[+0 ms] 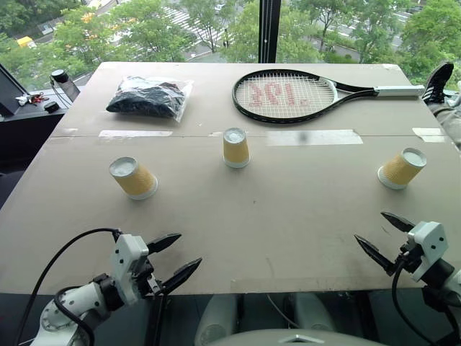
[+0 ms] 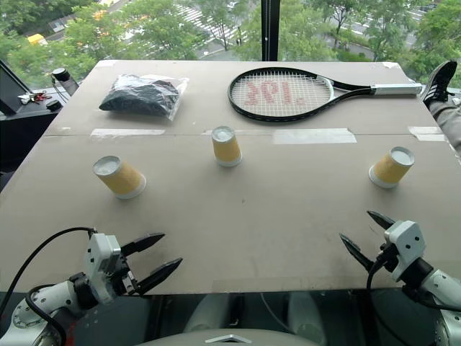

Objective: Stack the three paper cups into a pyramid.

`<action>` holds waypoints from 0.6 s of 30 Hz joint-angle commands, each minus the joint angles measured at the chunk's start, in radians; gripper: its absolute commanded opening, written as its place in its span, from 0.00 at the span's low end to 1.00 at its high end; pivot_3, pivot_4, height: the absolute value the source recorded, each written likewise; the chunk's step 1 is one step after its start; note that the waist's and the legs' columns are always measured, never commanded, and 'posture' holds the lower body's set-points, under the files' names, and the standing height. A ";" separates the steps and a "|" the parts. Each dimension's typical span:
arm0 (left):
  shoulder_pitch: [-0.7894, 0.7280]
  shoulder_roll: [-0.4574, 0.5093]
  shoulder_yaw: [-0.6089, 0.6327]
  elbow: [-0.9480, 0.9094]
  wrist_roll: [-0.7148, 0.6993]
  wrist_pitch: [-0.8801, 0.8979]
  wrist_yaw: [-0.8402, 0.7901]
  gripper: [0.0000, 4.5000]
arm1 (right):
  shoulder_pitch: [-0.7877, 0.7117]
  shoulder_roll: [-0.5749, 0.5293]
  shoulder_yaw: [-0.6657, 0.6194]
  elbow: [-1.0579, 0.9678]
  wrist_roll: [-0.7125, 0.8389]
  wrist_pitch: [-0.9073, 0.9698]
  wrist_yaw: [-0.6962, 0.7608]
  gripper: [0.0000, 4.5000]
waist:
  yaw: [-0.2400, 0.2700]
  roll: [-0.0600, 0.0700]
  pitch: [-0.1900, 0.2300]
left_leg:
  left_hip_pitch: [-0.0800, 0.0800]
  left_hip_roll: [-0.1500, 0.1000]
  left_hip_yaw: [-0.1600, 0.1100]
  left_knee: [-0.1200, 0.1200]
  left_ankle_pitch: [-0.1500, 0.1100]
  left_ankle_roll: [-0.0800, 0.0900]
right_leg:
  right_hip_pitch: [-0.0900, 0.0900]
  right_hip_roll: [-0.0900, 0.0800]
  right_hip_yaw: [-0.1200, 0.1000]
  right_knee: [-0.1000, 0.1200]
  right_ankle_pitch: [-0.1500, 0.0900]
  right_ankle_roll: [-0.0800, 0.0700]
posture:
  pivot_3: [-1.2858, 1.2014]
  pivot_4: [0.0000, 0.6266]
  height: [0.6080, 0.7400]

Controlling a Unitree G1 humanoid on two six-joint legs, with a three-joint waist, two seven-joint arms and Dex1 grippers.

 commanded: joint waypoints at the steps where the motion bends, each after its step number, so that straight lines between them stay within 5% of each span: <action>1: -0.008 -0.017 0.009 -0.006 -0.016 -0.017 0.015 1.00 | -0.032 0.012 0.033 -0.019 0.005 -0.022 0.008 0.99 | 0.000 0.000 0.000 | 0.000 0.000 0.000 0.000 0.000 0.000 | 0.000 0.000 0.000 0.000 0.000 0.000 | 0.52 0.24 1.00; 18: -0.087 -0.191 0.266 -0.003 -0.095 0.026 0.398 1.00 | -0.347 -0.044 0.311 -0.274 0.226 0.129 0.197 0.99 | -0.006 -0.003 -0.001 | 0.000 0.000 -0.001 0.001 0.000 0.000 | 0.000 0.000 -0.001 0.000 0.001 0.001 | 0.52 0.24 1.00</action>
